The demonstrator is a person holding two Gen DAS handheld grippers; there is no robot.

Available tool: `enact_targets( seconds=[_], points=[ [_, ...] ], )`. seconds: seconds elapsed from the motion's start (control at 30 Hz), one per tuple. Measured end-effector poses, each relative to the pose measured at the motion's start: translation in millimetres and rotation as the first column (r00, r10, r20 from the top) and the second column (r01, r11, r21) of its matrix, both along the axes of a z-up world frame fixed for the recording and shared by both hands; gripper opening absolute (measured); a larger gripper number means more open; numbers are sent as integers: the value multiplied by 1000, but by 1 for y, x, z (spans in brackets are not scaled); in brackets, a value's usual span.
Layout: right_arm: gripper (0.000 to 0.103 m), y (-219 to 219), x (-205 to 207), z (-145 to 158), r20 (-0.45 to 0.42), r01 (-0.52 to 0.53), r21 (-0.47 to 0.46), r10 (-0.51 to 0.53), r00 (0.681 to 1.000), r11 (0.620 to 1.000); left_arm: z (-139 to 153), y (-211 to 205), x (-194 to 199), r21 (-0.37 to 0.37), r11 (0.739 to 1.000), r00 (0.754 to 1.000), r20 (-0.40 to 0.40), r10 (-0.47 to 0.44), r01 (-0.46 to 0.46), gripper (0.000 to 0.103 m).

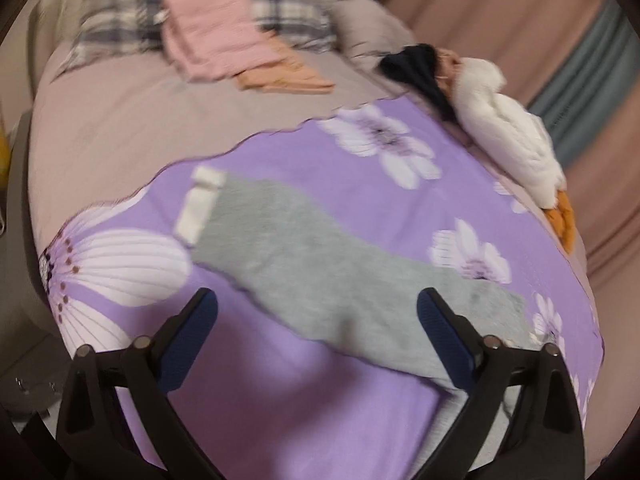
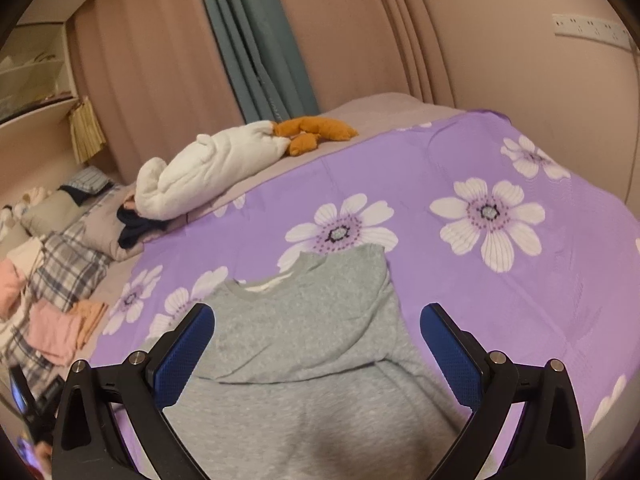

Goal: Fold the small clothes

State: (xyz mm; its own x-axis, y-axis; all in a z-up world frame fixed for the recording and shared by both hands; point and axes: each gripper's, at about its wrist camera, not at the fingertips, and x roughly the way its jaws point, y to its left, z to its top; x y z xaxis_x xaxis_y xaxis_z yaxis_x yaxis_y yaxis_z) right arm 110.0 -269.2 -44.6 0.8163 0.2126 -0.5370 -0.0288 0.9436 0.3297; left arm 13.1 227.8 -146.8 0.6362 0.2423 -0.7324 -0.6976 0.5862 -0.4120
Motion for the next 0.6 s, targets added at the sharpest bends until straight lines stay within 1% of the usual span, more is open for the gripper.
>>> enact_targets(
  seconds=[0.03, 0.1, 0.13, 0.2, 0.4, 0.43, 0.47, 0.53, 0.57, 0.6],
  points=[
    [102, 2, 2, -1, -9, -3, 6, 3, 1000, 1000, -5, 4, -2, -25, 1000, 1000, 0, 2, -2, 92],
    [102, 5, 2, -3, -18, -11, 17, 11, 1000, 1000, -20, 17, -8, -110, 994, 1000, 20, 19, -17, 90],
    [102, 7, 0, -3, -20, -12, 20, 12, 1000, 1000, -25, 22, -10, -124, 992, 999, 24, 33, -29, 89],
    [102, 10, 2, -4, -28, -9, 25, 10, 1000, 1000, -27, 28, -13, -121, 992, 998, 39, 52, -47, 87],
    [102, 22, 1, -5, -41, -19, 12, 20, 999, 1000, -33, 51, -15, -146, 986, 990, 105, 91, -76, 72],
    [102, 24, 0, -6, -42, -20, 13, 21, 999, 1000, -35, 55, -14, -154, 985, 989, 112, 101, -83, 65],
    [102, 25, 1, -6, -44, -21, 14, 22, 999, 1000, -37, 58, -13, -160, 983, 987, 117, 114, -94, 56],
    [102, 27, 2, -7, -51, -24, 16, 25, 998, 1000, -40, 65, -12, -164, 981, 985, 118, 124, -104, 43],
    [102, 28, 2, -8, -55, -25, 15, 26, 998, 1000, -41, 67, -9, -167, 981, 986, 119, 118, -97, 37],
    [102, 29, 2, -8, -58, -25, 12, 26, 998, 1000, -41, 68, -9, -170, 981, 985, 124, 119, -98, 33]
  ],
)
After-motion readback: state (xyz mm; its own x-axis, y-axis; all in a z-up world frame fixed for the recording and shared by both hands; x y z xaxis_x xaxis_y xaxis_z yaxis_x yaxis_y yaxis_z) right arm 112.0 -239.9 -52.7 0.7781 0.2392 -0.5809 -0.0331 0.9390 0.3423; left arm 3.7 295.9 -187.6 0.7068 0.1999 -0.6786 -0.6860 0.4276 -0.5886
